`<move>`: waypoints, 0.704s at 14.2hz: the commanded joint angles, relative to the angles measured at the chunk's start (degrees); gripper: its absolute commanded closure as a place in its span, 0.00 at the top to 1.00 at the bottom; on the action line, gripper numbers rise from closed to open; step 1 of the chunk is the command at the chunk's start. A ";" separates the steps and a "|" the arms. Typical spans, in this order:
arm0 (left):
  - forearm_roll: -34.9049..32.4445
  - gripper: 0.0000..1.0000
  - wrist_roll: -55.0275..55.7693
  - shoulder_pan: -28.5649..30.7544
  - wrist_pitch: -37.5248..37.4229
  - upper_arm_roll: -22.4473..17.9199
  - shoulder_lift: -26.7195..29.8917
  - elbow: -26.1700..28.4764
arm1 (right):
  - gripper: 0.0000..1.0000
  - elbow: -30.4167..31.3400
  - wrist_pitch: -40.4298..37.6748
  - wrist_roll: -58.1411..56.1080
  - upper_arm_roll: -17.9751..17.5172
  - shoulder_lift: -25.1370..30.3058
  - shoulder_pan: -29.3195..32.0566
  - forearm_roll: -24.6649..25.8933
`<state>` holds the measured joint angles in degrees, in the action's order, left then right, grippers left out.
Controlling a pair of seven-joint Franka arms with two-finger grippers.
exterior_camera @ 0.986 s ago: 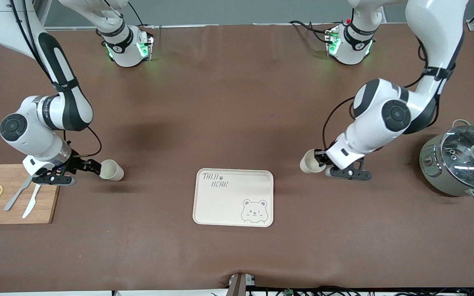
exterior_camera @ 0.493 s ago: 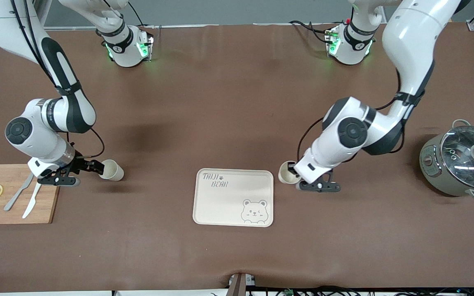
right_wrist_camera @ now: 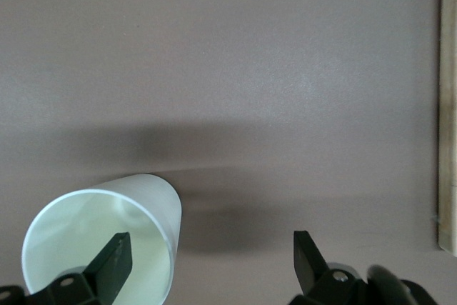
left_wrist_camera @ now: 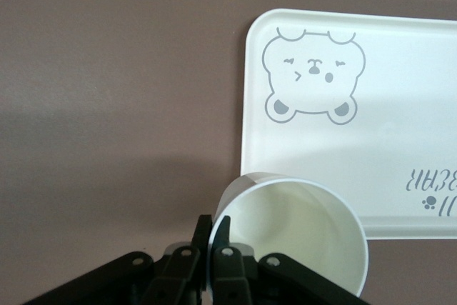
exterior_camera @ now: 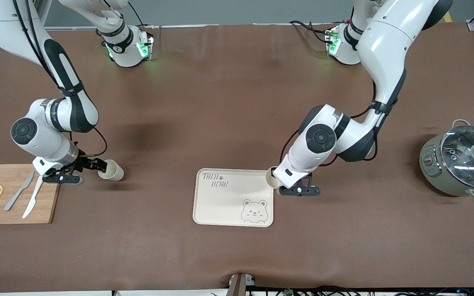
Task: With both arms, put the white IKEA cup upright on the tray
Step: 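Carry the cup to the tray while the right gripper grasps the cup, then lower the held cup upright onto the tray with the left gripper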
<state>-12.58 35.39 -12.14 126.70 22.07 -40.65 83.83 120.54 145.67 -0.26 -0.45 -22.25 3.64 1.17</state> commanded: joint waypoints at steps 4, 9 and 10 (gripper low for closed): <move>-0.87 0.00 3.45 -2.36 -0.75 -0.63 -1.97 -2.35 | 1.00 1.98 2.60 -0.10 -0.60 0.10 0.41 0.50; -1.04 0.00 6.17 -5.34 -0.58 -0.98 -5.92 -7.26 | 1.00 1.98 4.35 -0.01 -0.69 -1.05 0.23 0.41; -1.04 0.00 6.53 -6.48 0.55 -2.11 -6.54 -8.14 | 1.00 1.98 4.35 -0.01 -0.60 -1.05 0.06 0.41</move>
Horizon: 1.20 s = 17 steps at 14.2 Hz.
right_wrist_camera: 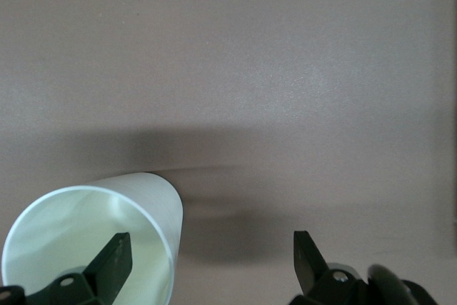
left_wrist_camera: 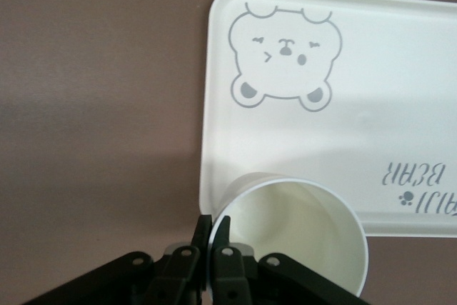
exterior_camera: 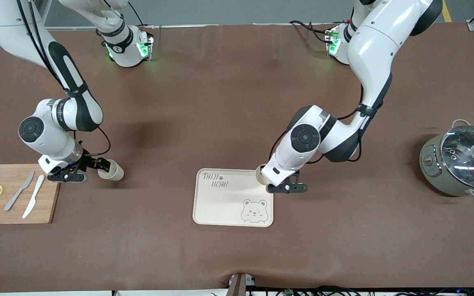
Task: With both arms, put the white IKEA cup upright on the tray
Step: 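Lower the held cup upright onto the tray with the left gripper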
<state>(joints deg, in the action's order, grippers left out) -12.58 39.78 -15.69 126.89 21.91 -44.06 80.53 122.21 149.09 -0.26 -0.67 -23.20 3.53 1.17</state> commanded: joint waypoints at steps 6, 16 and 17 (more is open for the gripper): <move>-0.95 0.00 3.03 -5.32 7.13 -4.60 -4.63 -5.03 | 1.00 0.31 1.82 0.43 -0.48 -0.89 -0.02 0.41; -1.30 0.00 2.50 -6.10 11.27 -6.08 -7.71 -5.03 | 0.56 0.31 1.82 0.43 -0.48 -0.97 -0.63 0.41; -1.30 0.00 2.50 -6.98 11.27 -7.05 -7.71 -5.03 | 0.46 0.22 1.82 0.43 -0.39 -0.97 -0.72 0.41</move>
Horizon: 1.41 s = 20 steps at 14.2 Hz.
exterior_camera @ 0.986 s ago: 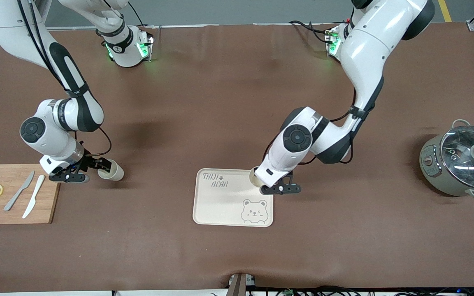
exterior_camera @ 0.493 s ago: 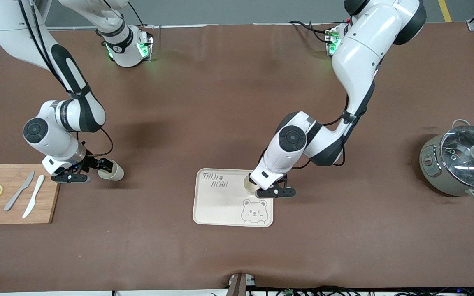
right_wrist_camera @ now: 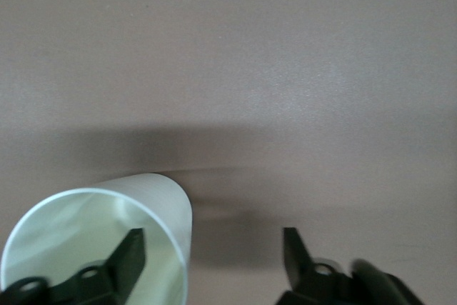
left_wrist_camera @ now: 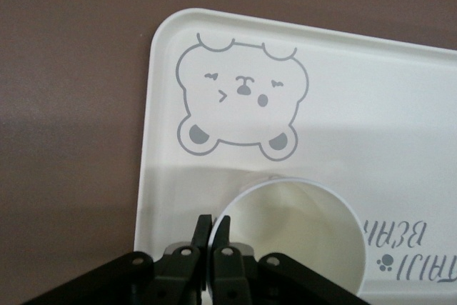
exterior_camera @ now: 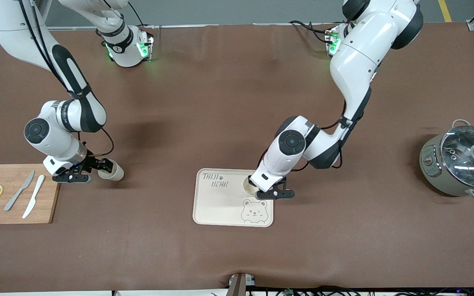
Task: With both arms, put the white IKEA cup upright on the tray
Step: 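Lower the held cup upright onto the tray with the left gripper, then open the left gripper and raise it while the right gripper lifts its cup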
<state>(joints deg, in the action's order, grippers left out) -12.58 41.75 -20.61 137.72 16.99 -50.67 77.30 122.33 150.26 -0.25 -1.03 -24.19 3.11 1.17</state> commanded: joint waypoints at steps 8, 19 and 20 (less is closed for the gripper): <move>-1.39 0.00 0.97 -2.59 0.80 -2.75 -1.09 -1.71 | 0.05 0.10 0.65 0.51 -0.11 0.02 -0.29 0.24; -1.48 0.74 1.05 -3.82 0.80 -4.25 -0.74 -1.71 | 0.00 0.10 -0.22 0.60 -0.20 0.28 -0.21 -0.11; -1.48 0.78 1.05 -3.82 0.80 -4.25 -0.65 -1.71 | 0.00 0.10 -0.66 0.60 -0.20 0.72 -0.12 -0.11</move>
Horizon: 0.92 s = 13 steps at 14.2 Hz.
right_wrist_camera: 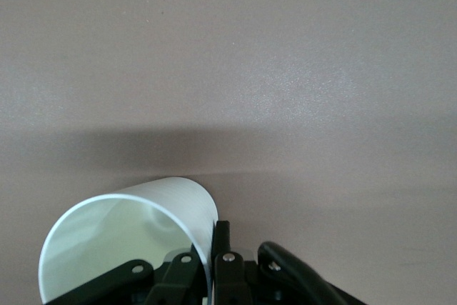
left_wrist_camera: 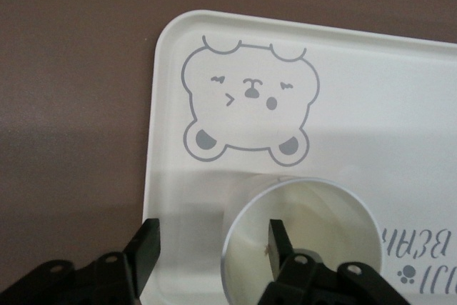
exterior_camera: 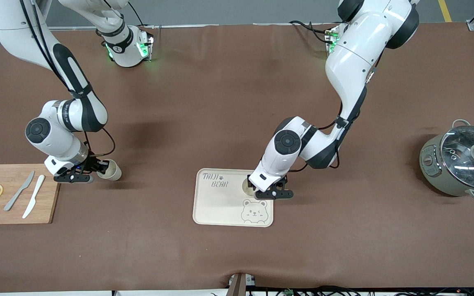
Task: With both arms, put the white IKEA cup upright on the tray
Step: 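Open the left gripper and raise it while the right gripper lifts its cup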
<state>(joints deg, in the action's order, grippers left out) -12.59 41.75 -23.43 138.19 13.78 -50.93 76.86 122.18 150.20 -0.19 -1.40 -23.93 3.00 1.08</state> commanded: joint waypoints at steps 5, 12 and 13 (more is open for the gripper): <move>-1.65 1.00 1.14 -1.00 0.32 -1.04 0.04 -1.18 | 0.00 -0.37 -8.68 0.55 0.17 5.11 -0.19 -0.11; -1.91 1.00 1.06 -0.39 -1.08 -1.04 2.15 -0.74 | 0.00 -3.70 -20.19 5.63 -0.27 10.39 -2.28 -0.29; -1.91 1.00 1.06 -0.30 -2.48 -1.04 2.41 -0.74 | 0.00 -4.32 -21.34 7.47 -0.27 10.75 -3.17 -0.29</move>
<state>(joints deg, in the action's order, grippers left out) -12.69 41.75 -23.44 137.93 13.55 -50.25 75.56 118.77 131.64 3.18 -1.72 -14.77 2.15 1.06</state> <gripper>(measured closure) 0.000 0.952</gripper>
